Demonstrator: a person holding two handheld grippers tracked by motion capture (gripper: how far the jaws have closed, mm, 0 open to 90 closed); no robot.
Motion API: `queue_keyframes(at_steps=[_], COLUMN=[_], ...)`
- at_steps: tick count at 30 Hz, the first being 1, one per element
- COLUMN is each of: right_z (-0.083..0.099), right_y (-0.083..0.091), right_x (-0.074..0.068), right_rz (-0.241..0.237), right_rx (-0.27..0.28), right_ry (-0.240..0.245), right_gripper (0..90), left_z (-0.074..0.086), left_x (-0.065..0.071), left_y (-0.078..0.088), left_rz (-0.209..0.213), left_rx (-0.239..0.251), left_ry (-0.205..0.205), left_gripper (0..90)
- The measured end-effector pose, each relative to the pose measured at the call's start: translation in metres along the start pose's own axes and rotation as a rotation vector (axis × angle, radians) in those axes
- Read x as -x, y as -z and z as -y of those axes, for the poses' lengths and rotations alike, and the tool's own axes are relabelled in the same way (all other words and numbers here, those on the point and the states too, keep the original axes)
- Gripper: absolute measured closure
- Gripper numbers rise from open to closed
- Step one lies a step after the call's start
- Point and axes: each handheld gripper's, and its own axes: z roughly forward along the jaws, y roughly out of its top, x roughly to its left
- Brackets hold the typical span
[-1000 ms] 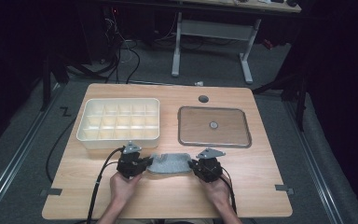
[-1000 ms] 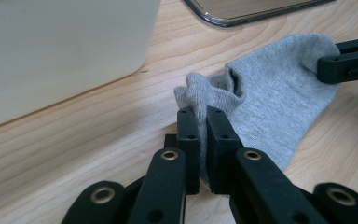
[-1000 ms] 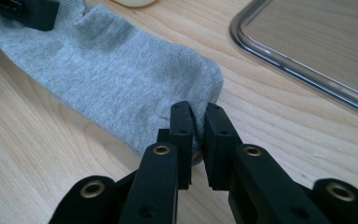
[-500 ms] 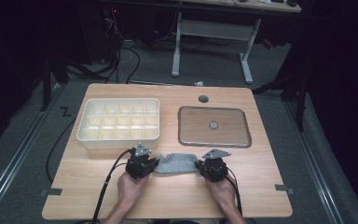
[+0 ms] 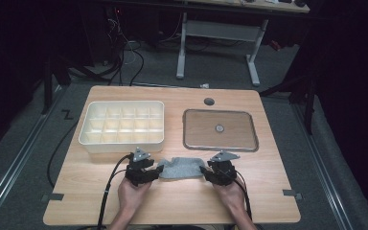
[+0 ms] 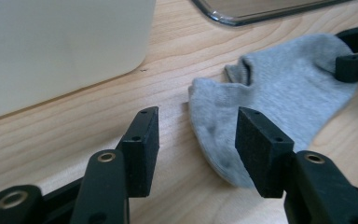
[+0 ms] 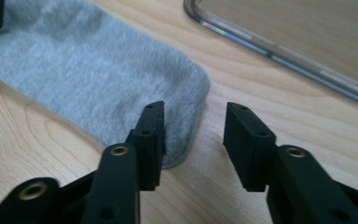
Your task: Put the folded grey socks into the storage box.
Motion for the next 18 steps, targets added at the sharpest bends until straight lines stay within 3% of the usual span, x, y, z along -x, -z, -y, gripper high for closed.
queue_keyframes(at_steps=[5, 8, 13, 18], right_z=[-0.006, -0.014, -0.021, -0.027], right_y=[0.014, 0.022, 0.016, -0.01], right_x=[-0.004, -0.016, -0.033, -0.051], right_rz=[0.0, -0.017, -0.078, -0.135], right_rx=[0.079, 0.112, 0.111, 0.056], right_ry=[-0.023, 0.007, 0.046, 0.065], right_gripper=[52.1, 58.9, 70.6, 77.4], left_z=[0.005, 0.01, 0.013, 0.014], left_x=[-0.002, -0.001, 0.002, 0.004], left_y=[0.001, -0.003, -0.007, -0.009], left_rz=[0.012, 0.02, 0.026, 0.02], left_rx=[-0.005, 0.007, 0.006, 0.019], left_ry=[0.048, 0.055, 0.058, 0.059], left_gripper=[49.2, 53.2, 56.3, 56.7])
